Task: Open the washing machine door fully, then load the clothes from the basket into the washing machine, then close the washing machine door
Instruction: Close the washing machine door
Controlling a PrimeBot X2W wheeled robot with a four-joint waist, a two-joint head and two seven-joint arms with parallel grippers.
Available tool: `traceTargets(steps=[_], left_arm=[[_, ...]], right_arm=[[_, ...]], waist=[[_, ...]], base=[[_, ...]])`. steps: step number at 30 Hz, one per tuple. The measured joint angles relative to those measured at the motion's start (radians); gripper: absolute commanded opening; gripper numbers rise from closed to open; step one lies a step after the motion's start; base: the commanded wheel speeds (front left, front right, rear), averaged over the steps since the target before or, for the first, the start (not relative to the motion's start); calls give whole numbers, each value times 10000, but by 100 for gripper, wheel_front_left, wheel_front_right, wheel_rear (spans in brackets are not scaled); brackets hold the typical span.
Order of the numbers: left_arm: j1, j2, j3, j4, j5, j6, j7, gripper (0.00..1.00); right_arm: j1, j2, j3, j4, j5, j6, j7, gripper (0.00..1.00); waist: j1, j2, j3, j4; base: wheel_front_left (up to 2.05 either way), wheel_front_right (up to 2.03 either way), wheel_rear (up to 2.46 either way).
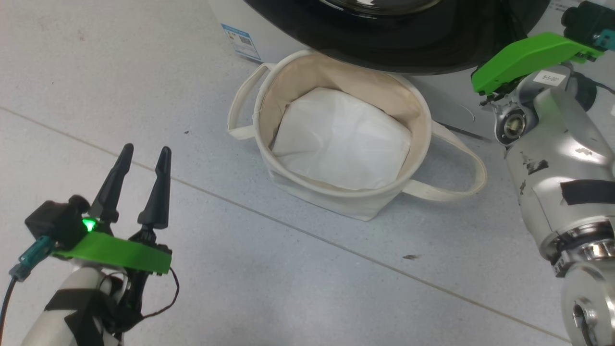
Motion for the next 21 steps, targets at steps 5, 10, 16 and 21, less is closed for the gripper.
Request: traceTargets(steps=[5,10,16,21], left_arm=[[-7,-2,12,2,0,0,0,100],[-29,-13,50,56,0,0,0,100],[-9,2,180,314,0,0,0,100],[194,234,662,579,144,0,0,100]], right_arm=[[-5,10,-366,-109,-380,0,0,0],[20,29,-466,-221,-504,2,2,100],[555,59,213,-675,-188,2,0,100],[1715,-38,1413,-1812,322,-2,-2,100]], waist=[[-1,0,45,24],[0,0,-64,-15],[-2,1,-503,-200],[-2,1,-1062,-526]], base=[[0,0,0],[0,0,0],[0,0,0],[0,0,0]])
